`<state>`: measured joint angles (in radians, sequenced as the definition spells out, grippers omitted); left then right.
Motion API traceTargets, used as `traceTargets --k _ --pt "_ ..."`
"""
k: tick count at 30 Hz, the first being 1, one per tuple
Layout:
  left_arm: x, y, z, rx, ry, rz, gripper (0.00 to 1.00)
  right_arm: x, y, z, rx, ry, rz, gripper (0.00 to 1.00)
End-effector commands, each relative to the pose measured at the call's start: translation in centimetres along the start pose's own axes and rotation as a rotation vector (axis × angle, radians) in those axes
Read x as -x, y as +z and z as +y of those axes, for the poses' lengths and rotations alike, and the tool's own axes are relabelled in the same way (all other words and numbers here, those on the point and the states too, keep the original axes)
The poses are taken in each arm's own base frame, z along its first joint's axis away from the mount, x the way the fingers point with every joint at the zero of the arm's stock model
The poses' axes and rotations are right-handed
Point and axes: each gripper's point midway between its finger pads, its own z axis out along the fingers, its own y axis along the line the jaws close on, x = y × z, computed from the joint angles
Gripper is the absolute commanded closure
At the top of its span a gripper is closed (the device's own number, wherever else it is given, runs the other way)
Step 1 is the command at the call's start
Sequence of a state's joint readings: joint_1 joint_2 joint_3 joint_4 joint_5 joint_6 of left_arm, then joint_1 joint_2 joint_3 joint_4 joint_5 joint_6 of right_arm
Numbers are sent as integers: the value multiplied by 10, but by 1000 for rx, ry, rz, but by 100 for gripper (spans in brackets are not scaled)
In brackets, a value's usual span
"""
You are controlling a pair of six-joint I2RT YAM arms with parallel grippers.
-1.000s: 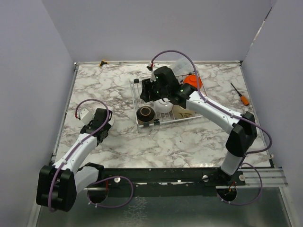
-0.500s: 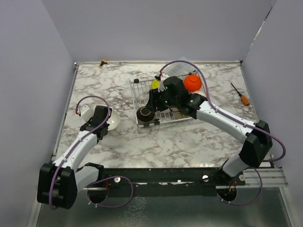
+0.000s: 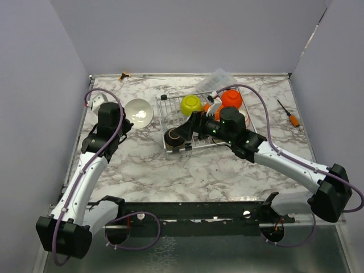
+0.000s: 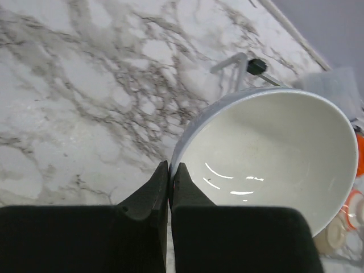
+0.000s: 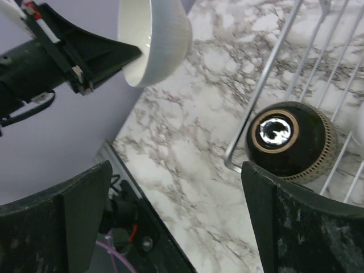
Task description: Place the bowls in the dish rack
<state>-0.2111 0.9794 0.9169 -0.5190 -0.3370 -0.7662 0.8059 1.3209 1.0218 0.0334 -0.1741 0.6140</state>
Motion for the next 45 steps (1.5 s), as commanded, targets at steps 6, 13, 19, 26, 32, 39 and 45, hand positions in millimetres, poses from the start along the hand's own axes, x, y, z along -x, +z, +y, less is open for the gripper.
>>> traceTargets --k 6,13,19,26,32,39,45 --pt "-10 -52 -120 -572 24 284 100 51 -23 61 260 185 -223 0" --pt "-18 -57 -136 -651 14 359 100 52 -22 53 228 229 -246 0" --pt "-27 -61 -144 -722 -13 410 100 50 -13 33 120 262 -249 0" --pt "-33 -63 -147 -750 -22 442 100 45 -6 36 137 290 -215 0" --pt "-38 -66 -149 -768 -47 480 100 44 3 36 142 277 -201 0" --pt "-51 -60 -147 -742 -90 550 100 60 5 30 93 194 -259 0" --pt "-52 -58 -148 -740 -102 561 100 62 16 30 81 184 -239 0"
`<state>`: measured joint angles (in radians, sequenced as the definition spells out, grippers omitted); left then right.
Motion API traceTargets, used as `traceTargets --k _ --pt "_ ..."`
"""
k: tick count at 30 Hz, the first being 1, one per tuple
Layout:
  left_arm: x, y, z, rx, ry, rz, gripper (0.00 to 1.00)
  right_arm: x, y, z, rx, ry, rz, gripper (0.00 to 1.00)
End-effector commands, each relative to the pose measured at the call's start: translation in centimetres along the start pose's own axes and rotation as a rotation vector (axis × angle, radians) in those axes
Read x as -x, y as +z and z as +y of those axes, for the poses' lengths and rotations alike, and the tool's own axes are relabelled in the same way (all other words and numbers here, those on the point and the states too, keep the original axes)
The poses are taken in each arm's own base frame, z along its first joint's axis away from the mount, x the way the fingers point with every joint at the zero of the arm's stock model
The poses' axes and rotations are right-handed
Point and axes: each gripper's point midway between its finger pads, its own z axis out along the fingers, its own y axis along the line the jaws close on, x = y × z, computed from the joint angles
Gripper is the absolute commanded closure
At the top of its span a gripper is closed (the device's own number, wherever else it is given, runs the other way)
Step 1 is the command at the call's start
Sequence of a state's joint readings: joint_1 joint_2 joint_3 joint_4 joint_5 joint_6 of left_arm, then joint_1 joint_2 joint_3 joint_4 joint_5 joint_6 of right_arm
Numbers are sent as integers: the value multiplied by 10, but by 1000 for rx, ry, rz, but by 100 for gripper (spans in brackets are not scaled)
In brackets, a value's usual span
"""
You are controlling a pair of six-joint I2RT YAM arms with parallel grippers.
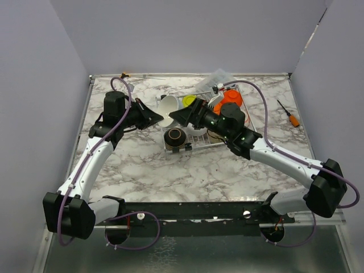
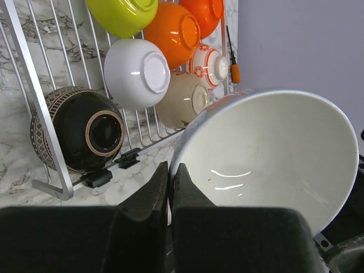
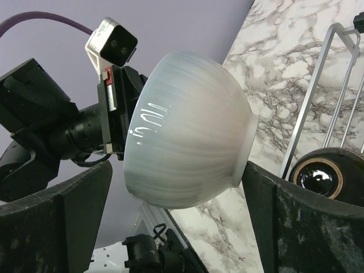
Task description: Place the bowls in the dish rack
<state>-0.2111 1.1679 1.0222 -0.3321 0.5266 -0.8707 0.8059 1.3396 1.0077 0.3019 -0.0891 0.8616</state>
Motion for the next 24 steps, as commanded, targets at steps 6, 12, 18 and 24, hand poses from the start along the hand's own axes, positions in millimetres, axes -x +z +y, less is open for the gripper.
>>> traceTargets --k 6,12,18,24 --pt "-1 -1 -11 -64 -3 5 100 0 13 8 22 0 17 3" --pt "-1 1 -4 -43 -14 -11 100 -2 14 0 -32 23 33 20" --pt "-1 4 -1 -38 -32 -11 100 -4 16 -3 -47 25 38 35" --pt "2 4 1 -30 -25 -28 81 2 16 -4 -59 -8 22 44"
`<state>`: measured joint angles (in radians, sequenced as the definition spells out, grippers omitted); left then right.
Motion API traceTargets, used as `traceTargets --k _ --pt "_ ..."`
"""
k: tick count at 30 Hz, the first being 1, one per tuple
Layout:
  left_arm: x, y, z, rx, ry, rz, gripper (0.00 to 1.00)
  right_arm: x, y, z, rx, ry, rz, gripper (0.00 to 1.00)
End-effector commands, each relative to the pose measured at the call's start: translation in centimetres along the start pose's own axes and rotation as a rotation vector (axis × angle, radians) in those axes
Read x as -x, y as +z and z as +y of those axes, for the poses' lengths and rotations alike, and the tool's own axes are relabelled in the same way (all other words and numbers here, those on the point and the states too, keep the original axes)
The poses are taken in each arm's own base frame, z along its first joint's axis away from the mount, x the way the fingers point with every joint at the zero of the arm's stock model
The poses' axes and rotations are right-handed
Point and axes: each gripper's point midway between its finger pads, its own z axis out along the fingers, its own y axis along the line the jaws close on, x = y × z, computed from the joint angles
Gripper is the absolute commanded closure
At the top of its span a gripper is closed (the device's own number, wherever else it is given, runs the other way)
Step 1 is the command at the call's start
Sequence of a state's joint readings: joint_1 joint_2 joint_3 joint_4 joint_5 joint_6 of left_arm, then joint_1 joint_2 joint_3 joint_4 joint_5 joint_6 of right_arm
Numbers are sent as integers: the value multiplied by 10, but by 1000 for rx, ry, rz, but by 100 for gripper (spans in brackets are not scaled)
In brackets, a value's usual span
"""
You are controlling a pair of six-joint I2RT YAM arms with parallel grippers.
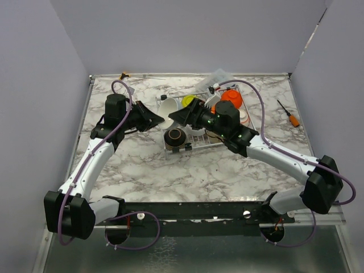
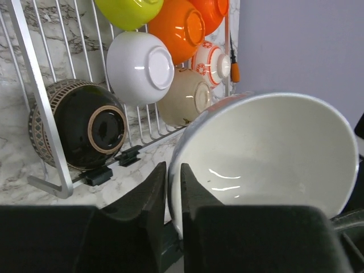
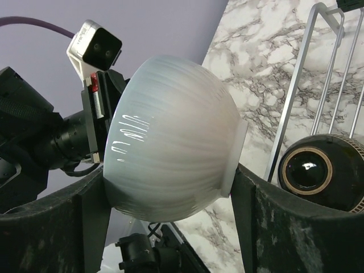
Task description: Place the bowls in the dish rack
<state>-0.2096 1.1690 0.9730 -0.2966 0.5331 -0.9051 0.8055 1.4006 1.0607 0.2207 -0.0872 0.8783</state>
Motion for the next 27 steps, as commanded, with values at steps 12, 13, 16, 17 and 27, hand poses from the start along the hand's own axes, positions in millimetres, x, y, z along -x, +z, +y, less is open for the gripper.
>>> traceTargets --k 12,13,16,17,27 --pt "40 -30 28 215 68 -291 1 46 0 -35 -215 -140 -104 46" --pt "44 -34 32 243 78 -318 1 49 2 -38 -222 -165 -106 46" --pt "52 -49 42 317 112 -388 1 56 10 -48 -255 -252 -101 46" --pt "53 -54 44 334 122 -405 1 60 14 -48 -261 -297 -98 46" --pt "60 -82 71 486 209 -493 1 61 65 -86 -344 -694 36 47"
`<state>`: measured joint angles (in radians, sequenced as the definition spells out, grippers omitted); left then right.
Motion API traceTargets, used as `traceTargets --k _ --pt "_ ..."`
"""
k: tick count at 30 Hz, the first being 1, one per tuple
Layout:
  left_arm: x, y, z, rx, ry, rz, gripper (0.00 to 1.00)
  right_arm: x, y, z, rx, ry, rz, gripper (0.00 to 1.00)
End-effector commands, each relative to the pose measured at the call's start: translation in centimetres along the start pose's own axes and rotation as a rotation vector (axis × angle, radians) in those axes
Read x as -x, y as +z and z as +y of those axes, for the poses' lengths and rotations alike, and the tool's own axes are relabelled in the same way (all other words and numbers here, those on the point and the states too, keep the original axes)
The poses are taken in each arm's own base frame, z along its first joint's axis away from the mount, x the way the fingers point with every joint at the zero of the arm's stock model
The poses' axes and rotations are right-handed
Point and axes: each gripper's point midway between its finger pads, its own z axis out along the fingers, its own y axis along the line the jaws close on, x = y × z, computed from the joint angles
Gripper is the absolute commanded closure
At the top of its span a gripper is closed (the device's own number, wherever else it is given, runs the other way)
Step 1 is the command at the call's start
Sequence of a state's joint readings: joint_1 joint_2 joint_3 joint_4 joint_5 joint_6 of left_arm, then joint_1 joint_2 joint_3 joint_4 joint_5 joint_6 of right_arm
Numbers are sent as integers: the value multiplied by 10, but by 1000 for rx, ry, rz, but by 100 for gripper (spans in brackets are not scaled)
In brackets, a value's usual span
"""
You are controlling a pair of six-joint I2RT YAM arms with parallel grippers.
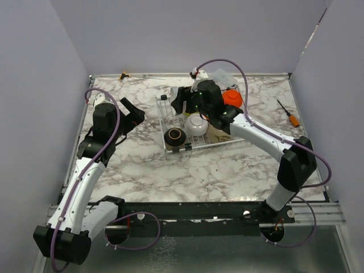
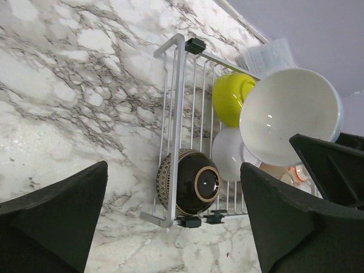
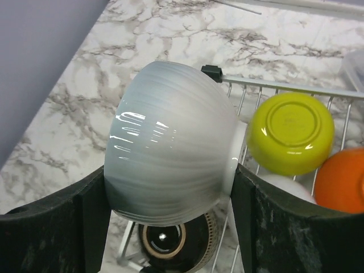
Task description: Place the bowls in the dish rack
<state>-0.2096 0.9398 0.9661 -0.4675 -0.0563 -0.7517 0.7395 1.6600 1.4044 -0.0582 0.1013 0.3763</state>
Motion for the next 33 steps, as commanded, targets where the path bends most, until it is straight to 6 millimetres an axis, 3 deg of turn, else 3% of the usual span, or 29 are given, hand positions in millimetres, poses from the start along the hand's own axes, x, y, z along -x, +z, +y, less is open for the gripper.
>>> traceTargets --k 1,10,19,24,33 --pt "-2 -2 31 118 78 -26 1 5 24 -8 -24 -237 7 48" --pt "-2 -5 39 151 145 -12 1 -18 66 -26 -68 -459 92 48" --pt "2 -8 41 167 156 -22 1 -41 93 -21 -105 -656 120 48" --pt "5 -11 42 177 165 -30 1 -48 98 -23 -115 -845 145 46" --pt "1 -9 41 170 155 -10 1 -52 108 -38 -192 -1013 193 43"
